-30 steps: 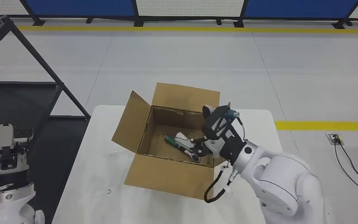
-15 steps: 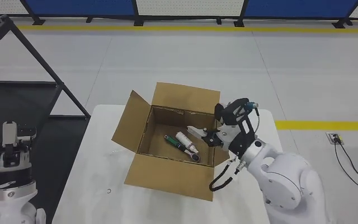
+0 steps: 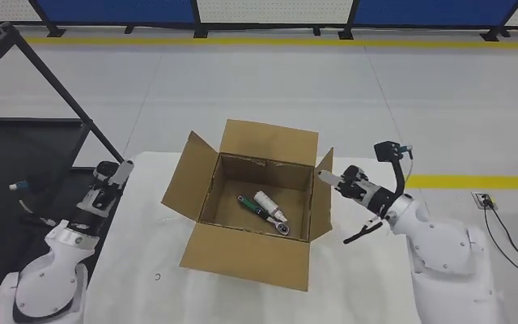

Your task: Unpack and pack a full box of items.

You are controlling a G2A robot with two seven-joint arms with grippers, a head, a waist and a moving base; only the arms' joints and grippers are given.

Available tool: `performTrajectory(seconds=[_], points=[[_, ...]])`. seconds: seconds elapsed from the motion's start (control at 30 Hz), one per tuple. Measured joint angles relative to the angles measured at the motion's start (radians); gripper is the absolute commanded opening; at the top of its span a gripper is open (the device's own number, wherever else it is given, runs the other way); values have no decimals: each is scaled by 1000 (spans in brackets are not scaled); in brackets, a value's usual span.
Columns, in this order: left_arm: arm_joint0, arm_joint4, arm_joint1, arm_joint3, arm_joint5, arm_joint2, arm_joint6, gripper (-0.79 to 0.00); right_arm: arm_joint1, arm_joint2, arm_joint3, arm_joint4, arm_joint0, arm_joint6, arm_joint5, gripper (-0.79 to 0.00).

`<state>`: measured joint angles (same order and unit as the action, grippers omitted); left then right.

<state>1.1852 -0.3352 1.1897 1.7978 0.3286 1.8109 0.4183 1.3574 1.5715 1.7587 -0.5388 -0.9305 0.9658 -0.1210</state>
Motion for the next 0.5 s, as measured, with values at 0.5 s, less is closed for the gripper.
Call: performTrajectory(seconds=[0.5], points=[[-12,-58,-2,14,31,-193,53,0,-5,-190,-224,172,168,71,-184,0]])
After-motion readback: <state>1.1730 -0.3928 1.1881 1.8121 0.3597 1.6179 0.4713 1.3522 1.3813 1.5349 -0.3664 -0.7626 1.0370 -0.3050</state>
